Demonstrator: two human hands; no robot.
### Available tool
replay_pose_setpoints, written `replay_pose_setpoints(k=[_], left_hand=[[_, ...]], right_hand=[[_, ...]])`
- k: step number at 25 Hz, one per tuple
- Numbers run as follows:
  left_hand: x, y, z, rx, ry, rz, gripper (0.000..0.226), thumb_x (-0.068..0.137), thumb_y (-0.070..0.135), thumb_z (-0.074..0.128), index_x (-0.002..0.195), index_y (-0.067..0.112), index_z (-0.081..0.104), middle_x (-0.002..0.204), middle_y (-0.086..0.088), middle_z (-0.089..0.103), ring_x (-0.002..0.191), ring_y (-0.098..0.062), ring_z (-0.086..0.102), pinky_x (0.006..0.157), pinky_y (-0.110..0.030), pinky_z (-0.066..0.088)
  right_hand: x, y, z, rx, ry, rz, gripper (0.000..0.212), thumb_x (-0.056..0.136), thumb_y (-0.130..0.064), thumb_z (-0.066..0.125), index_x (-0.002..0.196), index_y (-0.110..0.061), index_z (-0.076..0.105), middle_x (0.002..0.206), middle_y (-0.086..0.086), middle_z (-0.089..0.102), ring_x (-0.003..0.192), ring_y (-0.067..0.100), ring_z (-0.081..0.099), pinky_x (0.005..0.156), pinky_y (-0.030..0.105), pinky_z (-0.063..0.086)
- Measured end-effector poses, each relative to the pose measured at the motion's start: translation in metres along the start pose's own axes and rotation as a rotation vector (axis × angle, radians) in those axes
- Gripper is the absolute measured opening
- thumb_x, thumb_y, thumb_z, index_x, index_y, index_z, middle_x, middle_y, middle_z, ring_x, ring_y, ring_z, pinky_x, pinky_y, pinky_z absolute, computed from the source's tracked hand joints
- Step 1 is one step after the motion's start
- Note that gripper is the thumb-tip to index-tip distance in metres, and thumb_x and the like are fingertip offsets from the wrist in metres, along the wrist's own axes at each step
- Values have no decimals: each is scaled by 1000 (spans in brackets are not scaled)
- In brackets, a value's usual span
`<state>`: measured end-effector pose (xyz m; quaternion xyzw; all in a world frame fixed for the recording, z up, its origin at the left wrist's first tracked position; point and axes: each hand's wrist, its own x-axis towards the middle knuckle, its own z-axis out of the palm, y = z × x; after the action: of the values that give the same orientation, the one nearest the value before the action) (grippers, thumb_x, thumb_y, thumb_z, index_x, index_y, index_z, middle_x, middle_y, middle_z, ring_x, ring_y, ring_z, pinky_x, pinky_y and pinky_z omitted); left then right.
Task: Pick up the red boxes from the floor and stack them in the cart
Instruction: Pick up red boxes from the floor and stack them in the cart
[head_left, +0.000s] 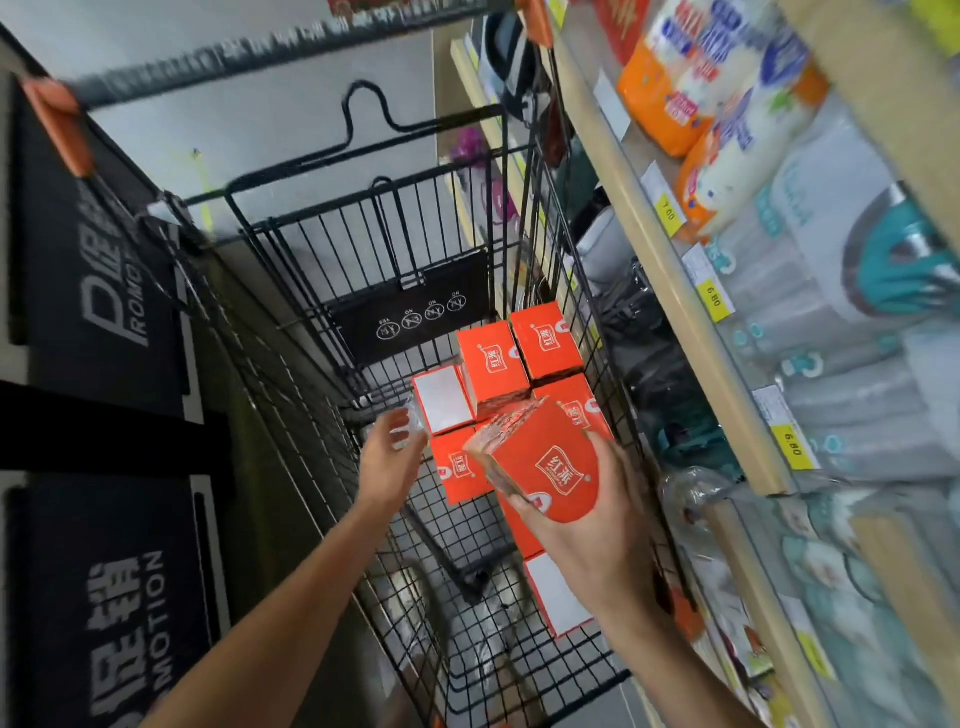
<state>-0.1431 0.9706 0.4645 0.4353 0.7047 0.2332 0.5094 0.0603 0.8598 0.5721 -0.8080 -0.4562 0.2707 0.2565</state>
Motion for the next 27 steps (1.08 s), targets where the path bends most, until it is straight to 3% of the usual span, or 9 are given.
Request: replay_pose_setpoints(k=[6,9,13,18,20,23,27], left_hand=[[-14,22,-40,-43,11,173,40,94,12,64,133,16,55,127,1,62,115,-13,58,94,-28,48],[-18,20,-45,-48,-6,216,42,95,14,63,135,19,53,129,4,61,117,-8,57,96,-28,49],[-29,17,-47,-54,-5,266,42,96,16,62,136,20,52,131,7,59,119,-4,56,94,-27,49],[-35,10,-46,-49,-44,286,42,96,22,62,137,23,51,130,12,58,118,-1,56,89,-20,48],[-37,8,-45,-54,-56,282,43,96,23,62,138,23,51,131,12,58,119,-1,55,89,-19,47],[-44,6,-42,-39,-68,280,44,96,25,62,139,24,50,132,10,58,121,-5,55,93,-24,49],[-51,19,-42,-1,-56,288,42,97,24,61,137,26,50,132,9,57,121,-7,55,97,-36,53]], right_hand=[[9,-17,35,-11,33,61,106,65,-62,85,151,-26,34,143,-3,47,114,6,47,94,32,53],[20,-9,57,-5,90,78,103,65,-71,81,149,-29,37,142,-5,48,124,11,48,100,43,53],[39,5,89,-58,180,105,104,66,-70,82,147,-21,41,144,0,50,132,18,40,111,42,41],[65,32,121,-161,243,151,104,65,-66,83,145,-13,42,151,2,43,143,22,30,117,54,34],[71,41,127,-207,258,111,103,65,-62,85,145,-13,43,156,2,39,148,23,24,122,53,24],[75,45,136,-307,241,50,109,64,-61,85,149,-13,37,160,6,33,153,28,18,125,54,10],[70,40,126,-311,150,0,122,58,-70,83,153,-14,31,164,7,26,155,28,11,126,53,3]])
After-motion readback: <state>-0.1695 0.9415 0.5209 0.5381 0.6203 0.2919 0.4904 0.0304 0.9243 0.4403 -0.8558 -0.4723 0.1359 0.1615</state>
